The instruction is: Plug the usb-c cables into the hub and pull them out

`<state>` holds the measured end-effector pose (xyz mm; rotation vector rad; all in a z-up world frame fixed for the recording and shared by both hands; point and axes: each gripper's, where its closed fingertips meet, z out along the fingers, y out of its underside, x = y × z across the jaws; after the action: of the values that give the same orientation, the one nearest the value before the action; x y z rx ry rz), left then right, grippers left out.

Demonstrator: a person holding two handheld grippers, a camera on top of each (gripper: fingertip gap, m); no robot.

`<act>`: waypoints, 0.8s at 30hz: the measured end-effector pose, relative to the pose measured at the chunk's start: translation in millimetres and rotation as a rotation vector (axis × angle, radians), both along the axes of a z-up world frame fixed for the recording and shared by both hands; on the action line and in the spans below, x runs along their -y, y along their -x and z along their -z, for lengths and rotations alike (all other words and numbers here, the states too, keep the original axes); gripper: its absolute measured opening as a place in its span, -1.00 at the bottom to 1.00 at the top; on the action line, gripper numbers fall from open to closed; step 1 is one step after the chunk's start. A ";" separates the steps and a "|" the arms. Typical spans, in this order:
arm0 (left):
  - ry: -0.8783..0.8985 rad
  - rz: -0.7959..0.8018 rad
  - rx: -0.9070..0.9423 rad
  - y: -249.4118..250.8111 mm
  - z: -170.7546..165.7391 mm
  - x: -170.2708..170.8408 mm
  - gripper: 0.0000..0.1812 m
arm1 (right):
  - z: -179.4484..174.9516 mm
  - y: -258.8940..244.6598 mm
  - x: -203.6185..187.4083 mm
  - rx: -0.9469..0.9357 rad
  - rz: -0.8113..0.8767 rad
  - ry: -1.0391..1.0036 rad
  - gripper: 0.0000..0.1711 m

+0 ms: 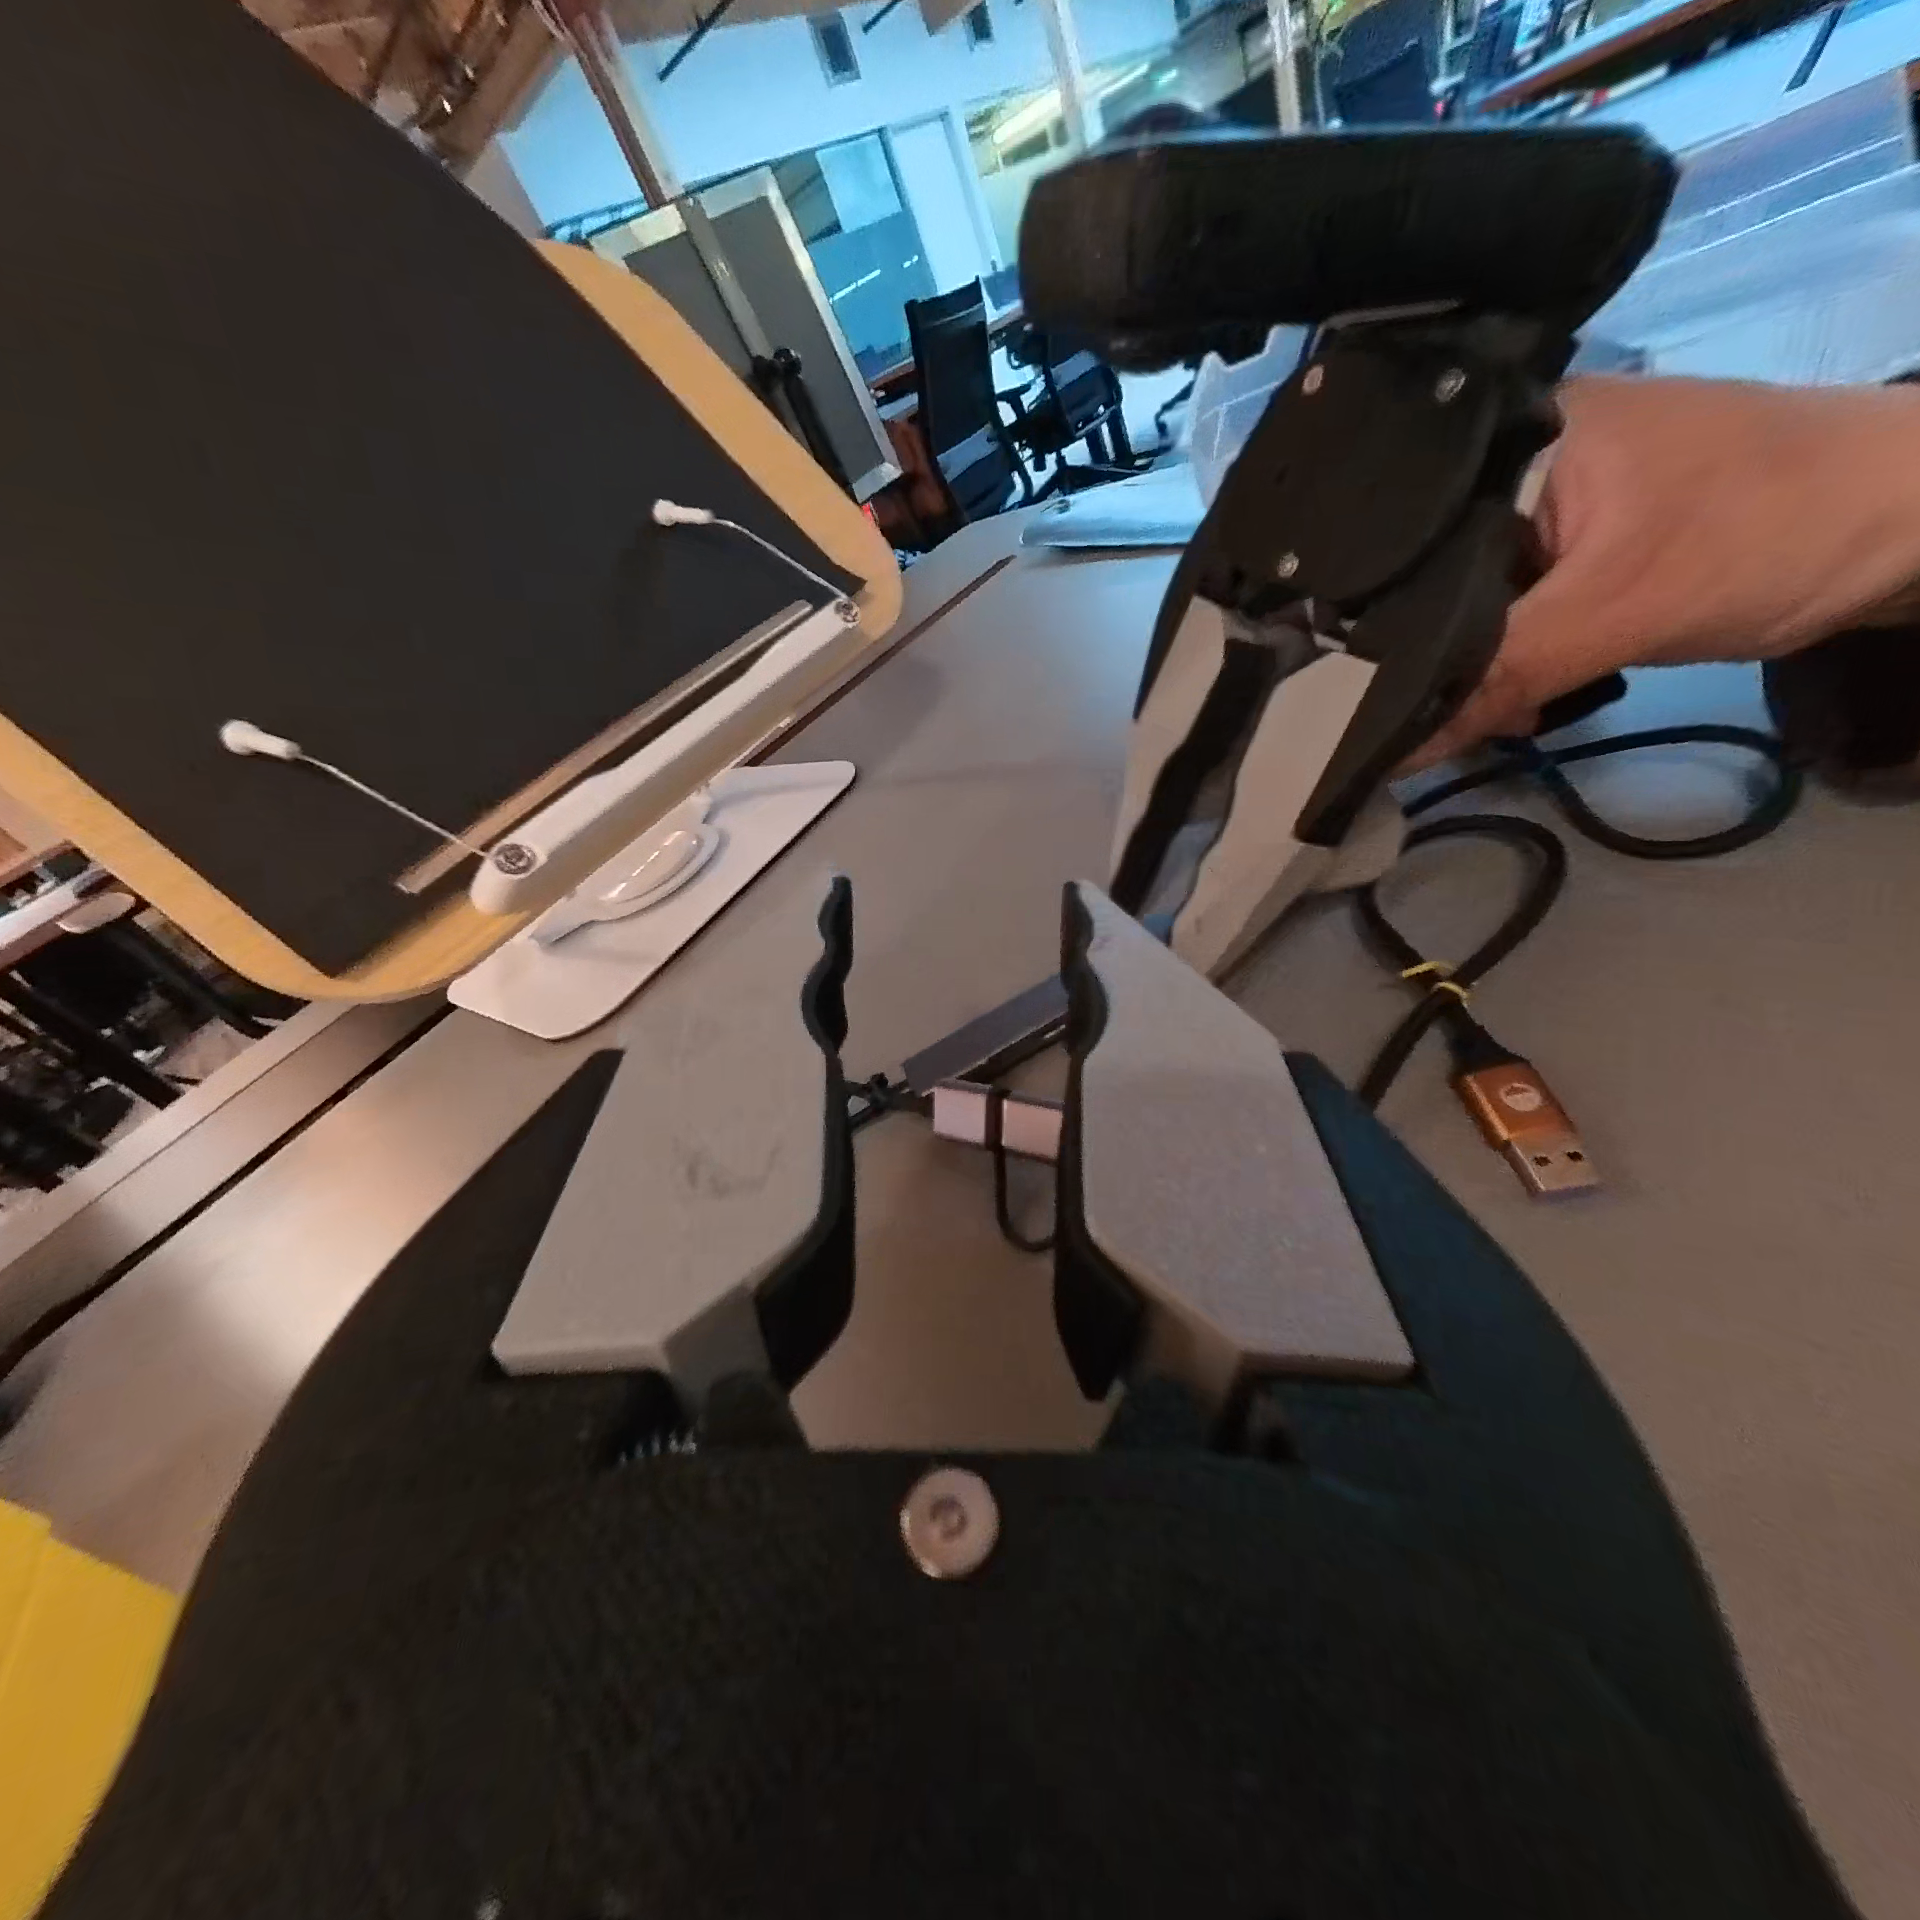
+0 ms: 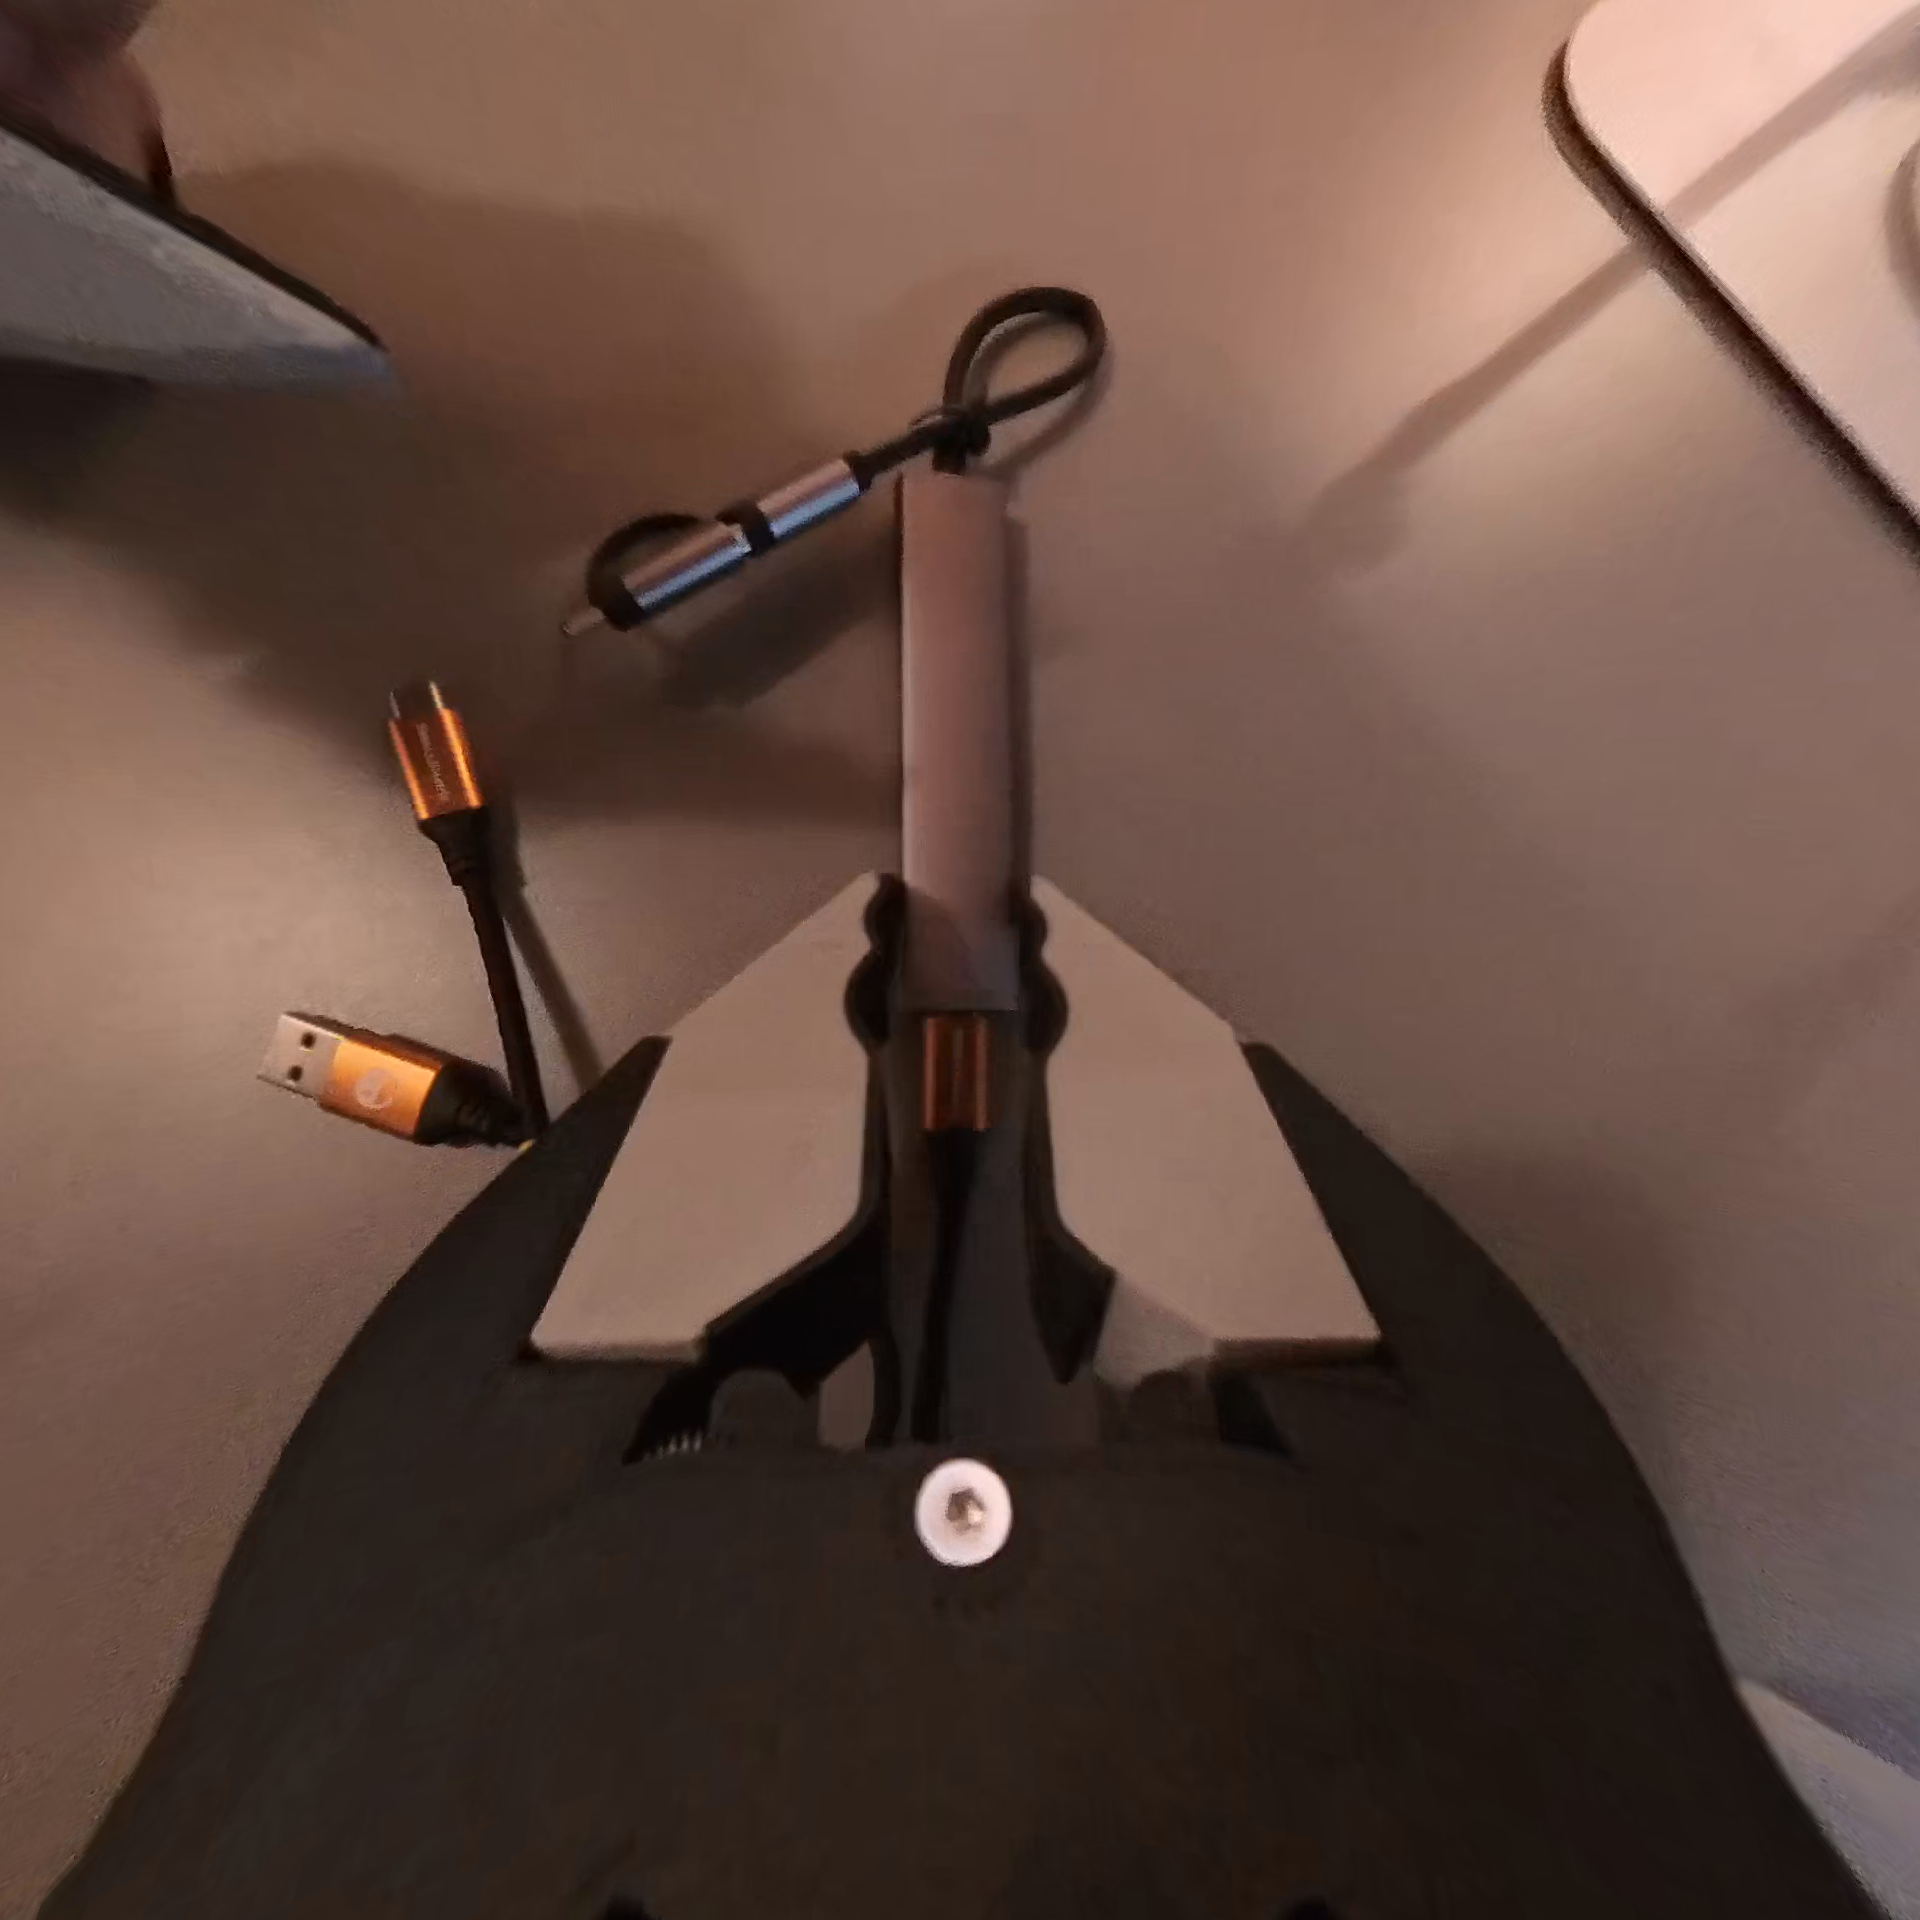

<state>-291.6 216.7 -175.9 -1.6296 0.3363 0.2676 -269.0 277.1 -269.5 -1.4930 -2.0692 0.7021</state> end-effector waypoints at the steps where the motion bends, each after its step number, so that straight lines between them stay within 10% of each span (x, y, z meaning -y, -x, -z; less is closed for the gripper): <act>1: 0.003 -0.002 0.020 2.0 -0.2 -0.4 -0.58 | 0.6 1.0 1.0 -0.006 -0.012 0.029 -0.77; 24: 0.201 -0.122 -0.756 -8.0 57.3 -19.9 -0.46 | -30.4 -20.0 32.2 -0.107 -0.195 0.284 -0.78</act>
<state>-283.5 236.6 -233.2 -1.6980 0.8557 0.9757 -249.0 244.9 -239.1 -1.3727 -2.1185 1.1679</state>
